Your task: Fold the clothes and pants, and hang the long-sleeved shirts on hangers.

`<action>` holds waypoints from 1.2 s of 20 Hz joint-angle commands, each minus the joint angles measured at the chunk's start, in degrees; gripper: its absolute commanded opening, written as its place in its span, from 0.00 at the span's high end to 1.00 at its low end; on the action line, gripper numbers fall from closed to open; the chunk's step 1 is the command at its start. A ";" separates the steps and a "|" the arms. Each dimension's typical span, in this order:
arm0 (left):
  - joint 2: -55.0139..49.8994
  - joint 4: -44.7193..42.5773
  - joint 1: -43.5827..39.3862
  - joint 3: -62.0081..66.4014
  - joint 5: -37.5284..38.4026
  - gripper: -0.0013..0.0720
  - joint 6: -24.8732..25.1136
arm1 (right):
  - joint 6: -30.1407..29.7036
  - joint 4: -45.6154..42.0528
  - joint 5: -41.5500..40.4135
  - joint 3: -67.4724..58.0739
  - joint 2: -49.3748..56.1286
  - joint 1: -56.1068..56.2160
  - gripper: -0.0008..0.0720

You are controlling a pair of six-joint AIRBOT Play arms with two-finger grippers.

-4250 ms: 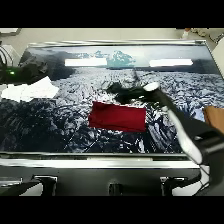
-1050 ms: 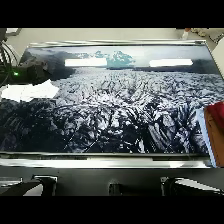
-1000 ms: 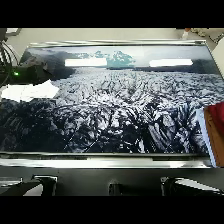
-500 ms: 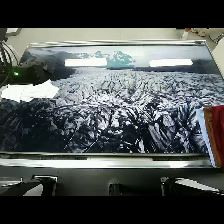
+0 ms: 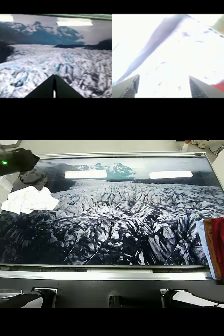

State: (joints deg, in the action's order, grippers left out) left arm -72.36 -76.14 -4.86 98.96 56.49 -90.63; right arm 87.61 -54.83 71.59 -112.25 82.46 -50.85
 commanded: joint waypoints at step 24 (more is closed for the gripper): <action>-6.19 -9.07 -6.29 -24.79 12.46 0.01 -9.29 | 10.12 -18.21 15.26 22.32 2.67 43.78 0.06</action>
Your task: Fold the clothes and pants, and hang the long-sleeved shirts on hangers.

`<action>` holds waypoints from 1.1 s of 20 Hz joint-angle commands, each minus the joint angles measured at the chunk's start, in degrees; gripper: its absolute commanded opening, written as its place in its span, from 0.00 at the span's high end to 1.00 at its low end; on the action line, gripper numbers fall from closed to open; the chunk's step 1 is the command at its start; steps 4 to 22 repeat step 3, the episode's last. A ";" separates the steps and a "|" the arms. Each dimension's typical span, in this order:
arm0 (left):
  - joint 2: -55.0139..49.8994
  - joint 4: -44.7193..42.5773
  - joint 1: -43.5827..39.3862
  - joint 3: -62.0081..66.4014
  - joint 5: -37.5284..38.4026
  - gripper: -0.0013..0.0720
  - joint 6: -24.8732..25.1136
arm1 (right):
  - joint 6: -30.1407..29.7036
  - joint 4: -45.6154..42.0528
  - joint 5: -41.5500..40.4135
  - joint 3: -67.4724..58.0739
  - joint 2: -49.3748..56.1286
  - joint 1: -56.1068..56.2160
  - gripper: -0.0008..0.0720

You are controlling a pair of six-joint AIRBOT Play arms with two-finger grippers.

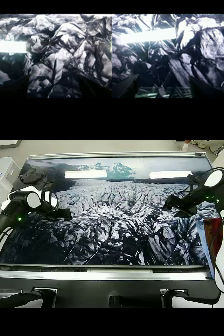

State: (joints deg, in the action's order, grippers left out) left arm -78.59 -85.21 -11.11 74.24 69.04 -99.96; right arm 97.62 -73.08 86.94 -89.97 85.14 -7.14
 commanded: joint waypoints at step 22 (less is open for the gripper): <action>0.04 0.00 -0.04 -0.07 -0.09 0.01 0.04 | 0.11 0.04 -0.09 0.04 -0.02 0.07 0.06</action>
